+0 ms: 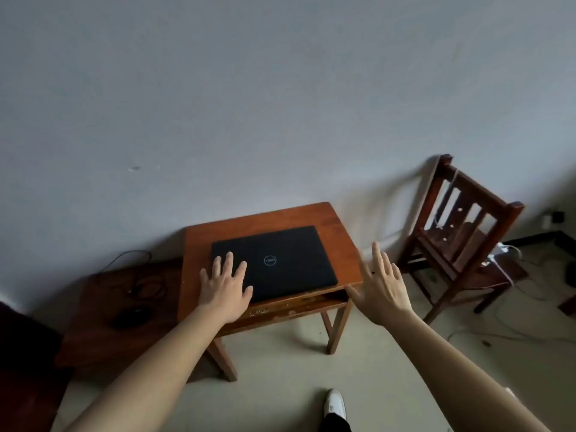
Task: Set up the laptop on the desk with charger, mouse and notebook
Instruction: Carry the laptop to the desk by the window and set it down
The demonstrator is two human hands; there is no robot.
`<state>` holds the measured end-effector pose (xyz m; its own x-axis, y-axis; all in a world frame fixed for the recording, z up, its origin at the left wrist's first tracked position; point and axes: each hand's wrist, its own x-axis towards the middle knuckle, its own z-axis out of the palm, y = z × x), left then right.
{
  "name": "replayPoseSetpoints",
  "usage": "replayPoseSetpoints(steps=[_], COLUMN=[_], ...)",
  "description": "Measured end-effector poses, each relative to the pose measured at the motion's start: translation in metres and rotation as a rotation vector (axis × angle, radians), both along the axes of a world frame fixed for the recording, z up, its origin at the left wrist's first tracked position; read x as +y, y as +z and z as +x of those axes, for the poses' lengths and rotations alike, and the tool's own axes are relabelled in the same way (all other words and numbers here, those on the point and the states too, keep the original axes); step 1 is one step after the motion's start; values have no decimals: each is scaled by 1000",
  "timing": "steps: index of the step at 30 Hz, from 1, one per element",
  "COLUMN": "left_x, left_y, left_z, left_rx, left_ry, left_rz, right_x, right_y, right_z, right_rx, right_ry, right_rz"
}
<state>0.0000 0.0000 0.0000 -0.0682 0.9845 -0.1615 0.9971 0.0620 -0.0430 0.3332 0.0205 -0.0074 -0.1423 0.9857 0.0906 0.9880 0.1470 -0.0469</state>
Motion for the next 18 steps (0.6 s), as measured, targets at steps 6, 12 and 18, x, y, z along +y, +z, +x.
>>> replayPoseSetpoints(steps=[6, 12, 18], left_x=[58, 95, 117], left_y=[-45, -75, -103], left_z=[4, 6, -22], left_rx=[-109, -310, -284], left_ry=[262, 570, 653], left_rz=[-237, -328, -358], right_x=[81, 150, 184], right_y=[-59, -98, -122], right_z=[-17, -33, -75], right_rx=[46, -9, 134], right_ry=[25, 105, -37], right_rz=[-285, -475, -674])
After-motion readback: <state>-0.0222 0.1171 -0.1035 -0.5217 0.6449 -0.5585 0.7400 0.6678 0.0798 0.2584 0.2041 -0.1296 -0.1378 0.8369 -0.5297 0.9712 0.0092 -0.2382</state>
